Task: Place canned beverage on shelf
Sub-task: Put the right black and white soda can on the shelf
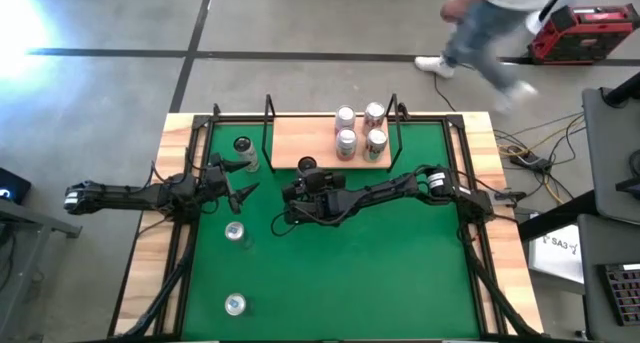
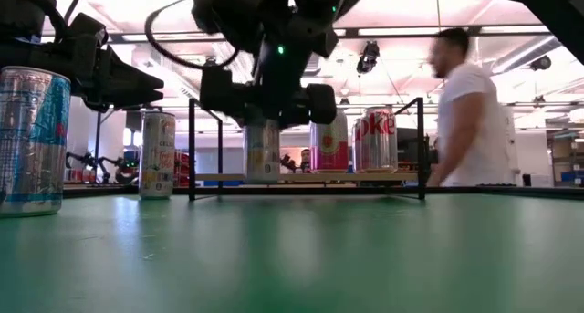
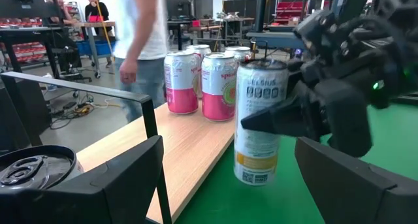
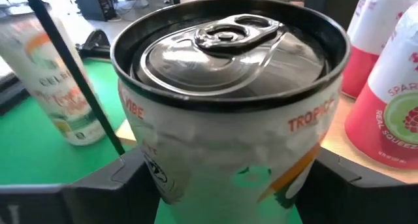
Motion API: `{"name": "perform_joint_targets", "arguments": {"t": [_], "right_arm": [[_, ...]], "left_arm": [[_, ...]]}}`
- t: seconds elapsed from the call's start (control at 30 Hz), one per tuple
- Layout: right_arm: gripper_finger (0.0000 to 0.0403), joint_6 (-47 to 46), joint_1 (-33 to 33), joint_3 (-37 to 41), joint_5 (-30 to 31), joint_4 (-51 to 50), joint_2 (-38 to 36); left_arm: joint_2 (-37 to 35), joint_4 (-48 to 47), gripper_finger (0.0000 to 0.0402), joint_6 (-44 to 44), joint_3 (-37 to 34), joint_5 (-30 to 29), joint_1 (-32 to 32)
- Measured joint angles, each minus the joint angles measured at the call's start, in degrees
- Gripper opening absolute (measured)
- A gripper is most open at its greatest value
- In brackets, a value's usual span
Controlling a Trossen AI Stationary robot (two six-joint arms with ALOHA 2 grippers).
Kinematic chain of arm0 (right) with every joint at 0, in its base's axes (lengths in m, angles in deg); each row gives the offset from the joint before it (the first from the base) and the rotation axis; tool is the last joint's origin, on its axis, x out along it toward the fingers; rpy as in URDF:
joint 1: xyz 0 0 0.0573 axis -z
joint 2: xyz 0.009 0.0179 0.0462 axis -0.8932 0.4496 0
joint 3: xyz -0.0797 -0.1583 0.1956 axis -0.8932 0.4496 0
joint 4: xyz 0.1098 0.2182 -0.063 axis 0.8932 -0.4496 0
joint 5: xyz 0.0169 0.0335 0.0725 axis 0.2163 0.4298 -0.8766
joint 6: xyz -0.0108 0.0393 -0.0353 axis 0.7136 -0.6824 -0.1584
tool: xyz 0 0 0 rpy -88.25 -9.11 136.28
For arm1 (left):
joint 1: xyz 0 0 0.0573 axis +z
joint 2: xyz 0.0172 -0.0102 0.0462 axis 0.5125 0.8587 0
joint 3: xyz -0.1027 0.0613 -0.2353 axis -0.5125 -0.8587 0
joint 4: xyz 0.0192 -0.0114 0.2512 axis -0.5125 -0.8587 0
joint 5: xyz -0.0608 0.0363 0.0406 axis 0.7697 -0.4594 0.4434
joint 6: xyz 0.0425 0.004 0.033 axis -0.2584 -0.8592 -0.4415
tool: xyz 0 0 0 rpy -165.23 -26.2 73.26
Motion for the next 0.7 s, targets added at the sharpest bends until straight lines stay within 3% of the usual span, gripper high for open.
{"name": "perform_joint_targets", "arguments": {"t": [0.37,0.7], "right_arm": [[0.0257,2.5,0.6,-9.3,1.1,-6.8,0.0],[0.0258,5.1,4.8,-10.0,1.1,-4.8,0.7]], "left_arm": [[0.0,0.0,0.0332,0.0,0.0,0.0,0.0],[0.0,0.0,0.0332,0.0,0.0,0.0,0.0]]}}
